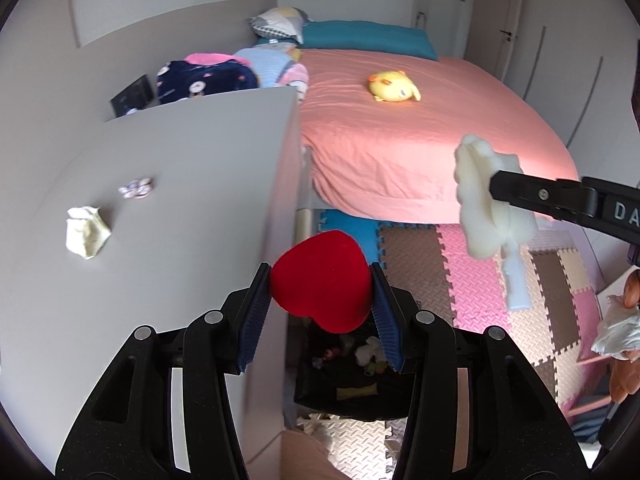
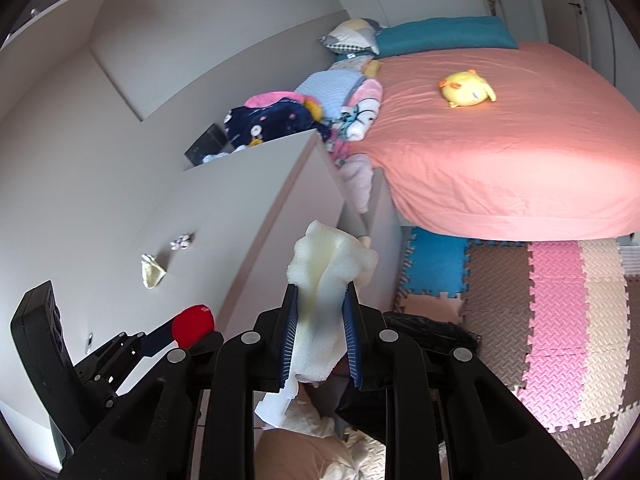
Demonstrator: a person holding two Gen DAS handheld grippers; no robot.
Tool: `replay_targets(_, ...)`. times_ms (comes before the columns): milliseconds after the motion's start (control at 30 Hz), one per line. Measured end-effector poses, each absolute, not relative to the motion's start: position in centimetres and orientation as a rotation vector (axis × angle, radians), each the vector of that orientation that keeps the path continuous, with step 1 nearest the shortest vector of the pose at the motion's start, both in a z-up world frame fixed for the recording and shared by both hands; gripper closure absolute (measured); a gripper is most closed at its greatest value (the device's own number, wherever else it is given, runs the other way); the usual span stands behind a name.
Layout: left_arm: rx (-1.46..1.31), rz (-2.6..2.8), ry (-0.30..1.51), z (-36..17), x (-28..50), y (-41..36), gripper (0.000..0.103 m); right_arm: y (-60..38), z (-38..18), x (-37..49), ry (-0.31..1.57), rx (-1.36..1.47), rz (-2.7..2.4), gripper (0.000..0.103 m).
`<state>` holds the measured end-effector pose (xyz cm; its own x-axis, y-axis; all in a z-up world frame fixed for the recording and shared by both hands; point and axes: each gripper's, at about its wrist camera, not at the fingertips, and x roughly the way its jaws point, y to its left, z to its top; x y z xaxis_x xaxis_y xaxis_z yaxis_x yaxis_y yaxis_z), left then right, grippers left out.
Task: Collect trash
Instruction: 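Carry the red heart and white foam with both tools toward the black bin, then open both tools over the black bin to drop the heart and foam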
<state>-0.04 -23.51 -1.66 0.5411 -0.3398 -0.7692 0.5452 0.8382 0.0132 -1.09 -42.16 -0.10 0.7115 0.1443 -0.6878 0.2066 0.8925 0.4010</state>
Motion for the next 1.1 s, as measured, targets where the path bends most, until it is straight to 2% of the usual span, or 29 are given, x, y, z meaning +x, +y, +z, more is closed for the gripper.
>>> replay_targets(300, 0.315, -0.591, 0.87, -2.9, -1.2, -26.6, 0.055, -44.2, -0.7, -2.0, 0.791, 0.482, -0.076, 0.078)
replay_targets(367, 0.323, -0.602, 0.884, -3.2, -1.0, -26.9, 0.054, -44.1, -0.9, -1.8, 0.807, 0.458, -0.074, 0.069)
replay_targets(400, 0.334, -0.611, 0.898, -3.4, -0.9, -27.0, 0.037, -43.9, -1.0, -1.6, 0.826, 0.416, -0.087, 0.063)
replay_targets(433, 0.353, -0.607, 0.91, -3.6, -1.0, -27.1, 0.007, -43.8, -1.0, -1.5, 0.829, 0.393, -0.107, 0.047)
replay_targets(467, 0.369, -0.588, 0.895, -3.6, -1.2, -27.2, 0.007, -43.8, -1.0, -1.6, 0.826, 0.369, -0.147, 0.037)
replay_targets(500, 0.392, -0.577, 0.872, -3.5, -1.5, -27.1, 0.006, -43.9, -0.9, -1.7, 0.811, 0.349, -0.189, 0.036)
replay_targets(1100, 0.378, -0.524, 0.885, -3.7, -0.6, -25.4, 0.006, -44.3, -1.5, -1.2, 0.82, 0.372, -0.189, 0.036)
